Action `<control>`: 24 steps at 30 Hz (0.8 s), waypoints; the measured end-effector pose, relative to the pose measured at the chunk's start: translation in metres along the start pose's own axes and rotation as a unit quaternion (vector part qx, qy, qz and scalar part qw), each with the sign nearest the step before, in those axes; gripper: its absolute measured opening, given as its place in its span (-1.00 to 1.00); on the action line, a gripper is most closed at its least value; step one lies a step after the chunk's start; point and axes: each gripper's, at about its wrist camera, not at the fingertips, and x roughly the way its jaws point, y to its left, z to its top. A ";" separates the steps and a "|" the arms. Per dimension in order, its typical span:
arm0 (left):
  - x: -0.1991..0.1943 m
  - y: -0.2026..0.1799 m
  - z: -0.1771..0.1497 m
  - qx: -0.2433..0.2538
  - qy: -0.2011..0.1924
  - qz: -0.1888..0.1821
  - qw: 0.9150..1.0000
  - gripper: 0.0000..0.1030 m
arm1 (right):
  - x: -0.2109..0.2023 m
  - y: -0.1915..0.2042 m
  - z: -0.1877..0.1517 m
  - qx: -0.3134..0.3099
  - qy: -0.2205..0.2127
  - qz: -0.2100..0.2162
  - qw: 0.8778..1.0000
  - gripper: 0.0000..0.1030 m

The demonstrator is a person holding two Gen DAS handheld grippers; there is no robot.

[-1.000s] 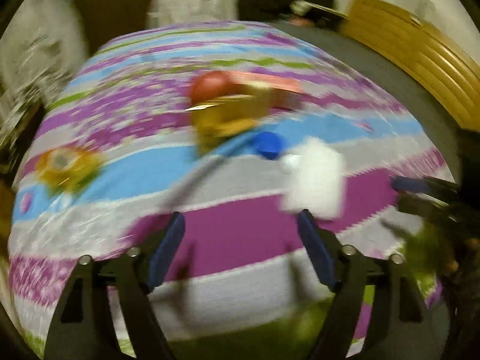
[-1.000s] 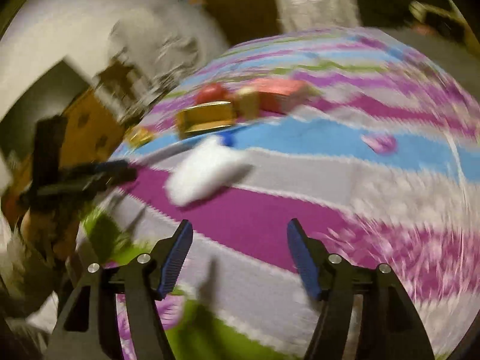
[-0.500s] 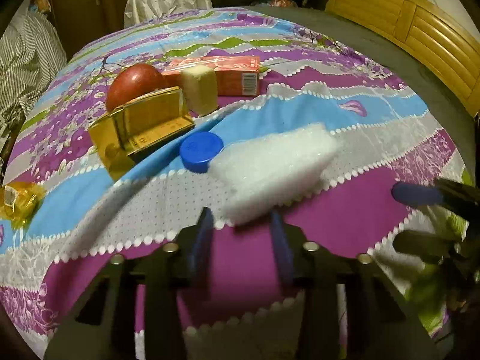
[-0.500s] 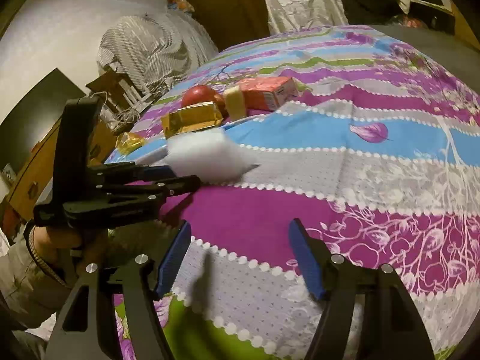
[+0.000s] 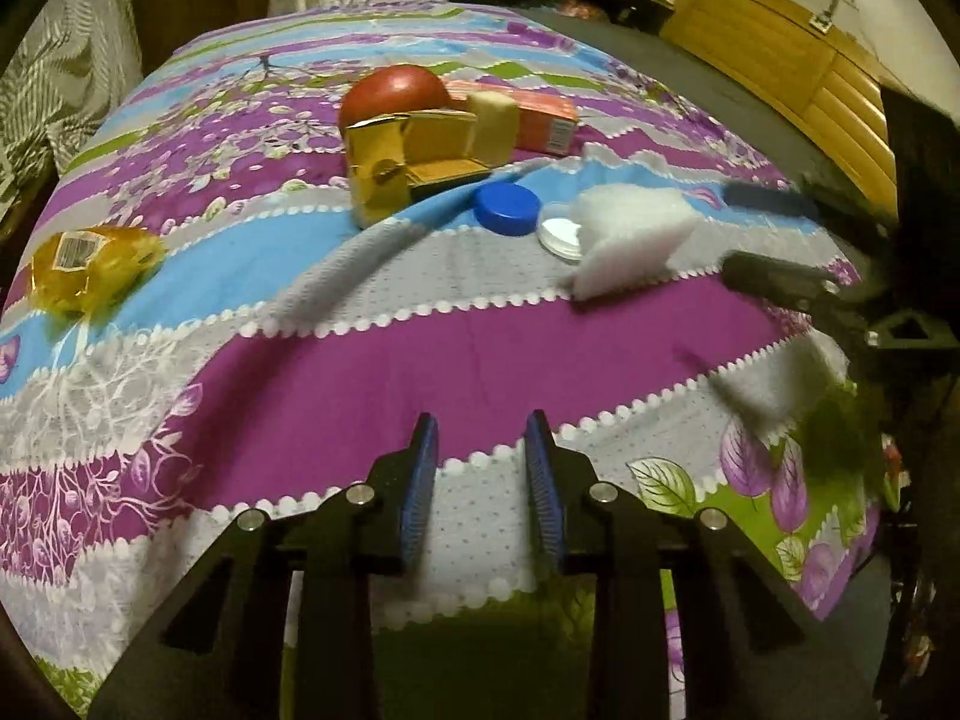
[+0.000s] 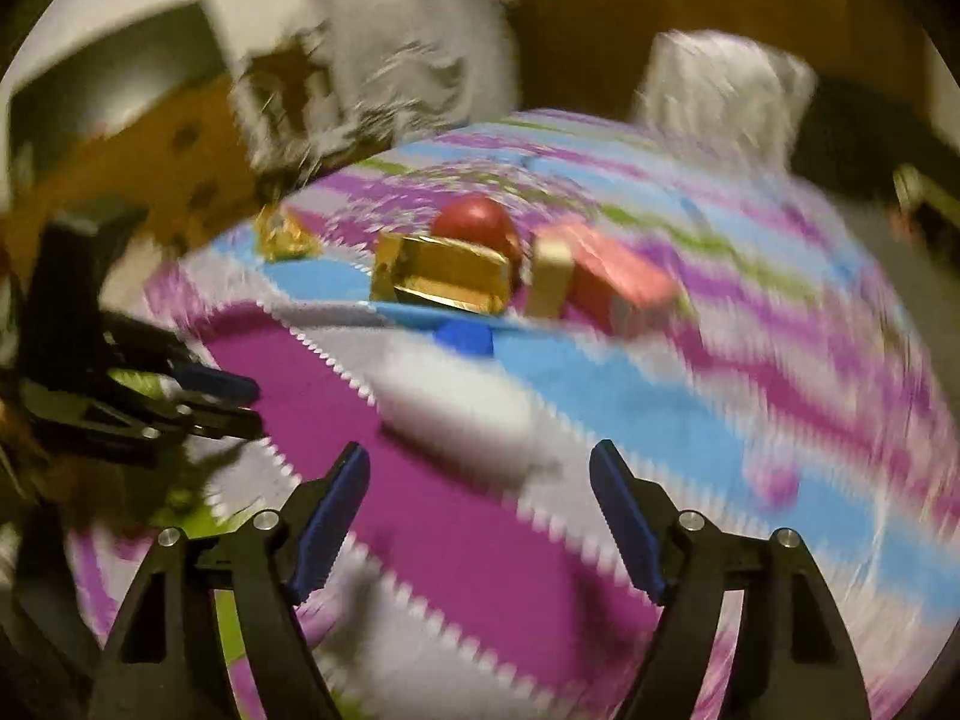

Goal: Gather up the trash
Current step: 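Grasp the clear plastic cup with the left gripper while the right grasps the white foam sheet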

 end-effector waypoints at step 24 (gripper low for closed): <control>0.073 -0.073 0.072 0.031 -0.010 0.039 0.999 -0.04 | -0.027 -0.044 -0.070 0.183 0.010 -0.085 0.979 -0.23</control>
